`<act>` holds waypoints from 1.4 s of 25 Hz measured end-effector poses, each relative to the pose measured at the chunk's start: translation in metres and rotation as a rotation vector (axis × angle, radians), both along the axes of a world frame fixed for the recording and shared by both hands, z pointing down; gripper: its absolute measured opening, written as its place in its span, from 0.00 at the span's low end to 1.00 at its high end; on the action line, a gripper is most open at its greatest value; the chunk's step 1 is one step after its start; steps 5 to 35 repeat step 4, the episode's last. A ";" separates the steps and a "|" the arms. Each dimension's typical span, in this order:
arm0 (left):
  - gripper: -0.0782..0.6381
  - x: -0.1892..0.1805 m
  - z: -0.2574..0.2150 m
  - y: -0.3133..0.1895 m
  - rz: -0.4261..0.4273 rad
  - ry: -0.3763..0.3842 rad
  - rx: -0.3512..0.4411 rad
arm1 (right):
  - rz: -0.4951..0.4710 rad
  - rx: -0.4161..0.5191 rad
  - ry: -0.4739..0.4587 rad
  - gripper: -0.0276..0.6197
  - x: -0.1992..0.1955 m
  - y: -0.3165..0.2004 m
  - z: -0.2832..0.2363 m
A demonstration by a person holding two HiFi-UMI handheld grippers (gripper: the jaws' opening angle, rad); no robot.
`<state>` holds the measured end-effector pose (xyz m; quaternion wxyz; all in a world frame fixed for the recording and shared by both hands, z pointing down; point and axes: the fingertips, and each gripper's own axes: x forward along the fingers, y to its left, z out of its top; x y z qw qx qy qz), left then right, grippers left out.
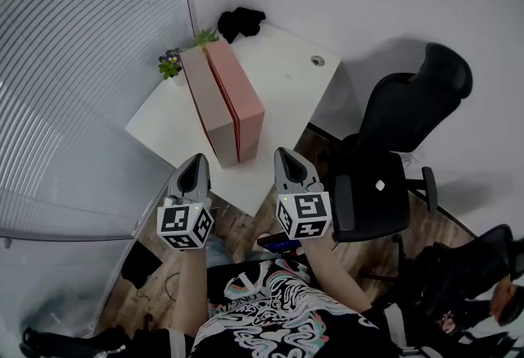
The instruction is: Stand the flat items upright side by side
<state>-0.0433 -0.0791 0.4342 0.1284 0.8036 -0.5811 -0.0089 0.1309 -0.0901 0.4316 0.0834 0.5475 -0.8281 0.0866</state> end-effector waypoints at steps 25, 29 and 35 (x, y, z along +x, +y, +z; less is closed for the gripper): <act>0.11 -0.001 0.001 -0.001 -0.004 -0.001 -0.003 | -0.002 -0.003 0.002 0.04 -0.001 -0.001 0.001; 0.11 -0.001 0.001 -0.001 -0.004 -0.001 -0.003 | -0.002 -0.003 0.002 0.04 -0.001 -0.001 0.001; 0.11 -0.001 0.001 -0.001 -0.004 -0.001 -0.003 | -0.002 -0.003 0.002 0.04 -0.001 -0.001 0.001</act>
